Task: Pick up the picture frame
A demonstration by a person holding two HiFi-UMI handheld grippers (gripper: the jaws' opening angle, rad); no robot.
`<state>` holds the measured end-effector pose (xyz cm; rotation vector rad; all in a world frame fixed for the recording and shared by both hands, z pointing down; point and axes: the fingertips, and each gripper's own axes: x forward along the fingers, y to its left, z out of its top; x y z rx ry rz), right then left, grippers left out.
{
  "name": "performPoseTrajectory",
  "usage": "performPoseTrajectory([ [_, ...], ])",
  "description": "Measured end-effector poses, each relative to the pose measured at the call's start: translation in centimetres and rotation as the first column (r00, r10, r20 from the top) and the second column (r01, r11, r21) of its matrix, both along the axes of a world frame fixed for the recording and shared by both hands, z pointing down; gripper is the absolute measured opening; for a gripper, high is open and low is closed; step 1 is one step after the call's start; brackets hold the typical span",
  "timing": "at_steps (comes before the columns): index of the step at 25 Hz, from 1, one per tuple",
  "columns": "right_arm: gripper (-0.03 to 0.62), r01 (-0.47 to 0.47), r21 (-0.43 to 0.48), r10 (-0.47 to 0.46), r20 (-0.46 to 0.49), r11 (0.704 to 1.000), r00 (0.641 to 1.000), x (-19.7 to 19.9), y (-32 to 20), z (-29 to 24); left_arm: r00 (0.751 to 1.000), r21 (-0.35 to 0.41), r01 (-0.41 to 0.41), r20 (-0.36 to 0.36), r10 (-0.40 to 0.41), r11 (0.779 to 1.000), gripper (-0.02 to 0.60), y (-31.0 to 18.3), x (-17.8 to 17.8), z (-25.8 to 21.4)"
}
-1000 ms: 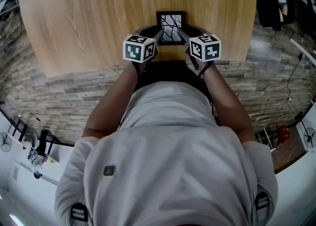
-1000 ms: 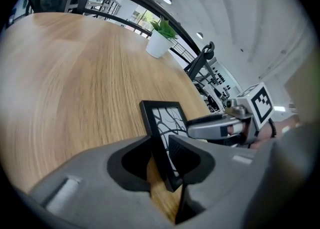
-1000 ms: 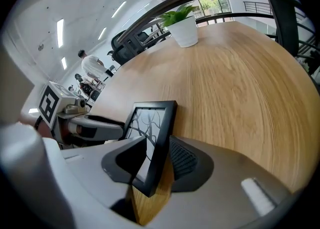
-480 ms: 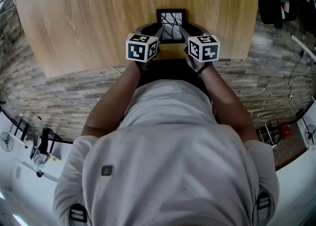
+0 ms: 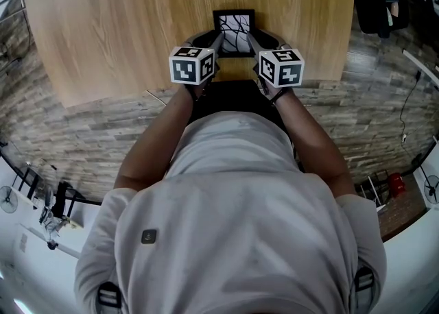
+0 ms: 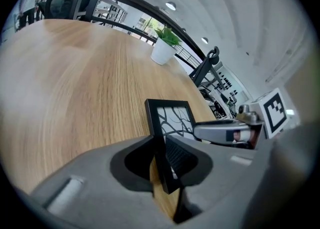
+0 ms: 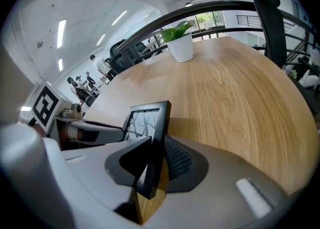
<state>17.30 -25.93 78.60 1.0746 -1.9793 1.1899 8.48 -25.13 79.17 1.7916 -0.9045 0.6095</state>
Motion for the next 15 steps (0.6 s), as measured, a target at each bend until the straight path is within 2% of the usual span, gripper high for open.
performPoseTrajectory([
  [10,0.089,-0.029,0.145,0.028,0.010,0.989,1.000,1.0,0.7,-6.1,1.000,0.153,-0.003,0.012,0.002,0.988,0.077,0.4,0.9,-6.1],
  [15,0.089,-0.063,0.252,0.059,0.022,0.966,0.998,3.0,0.1,-9.6,0.999,0.286,-0.025,0.045,0.013,0.958,0.077,-0.5,2.8,-10.1],
])
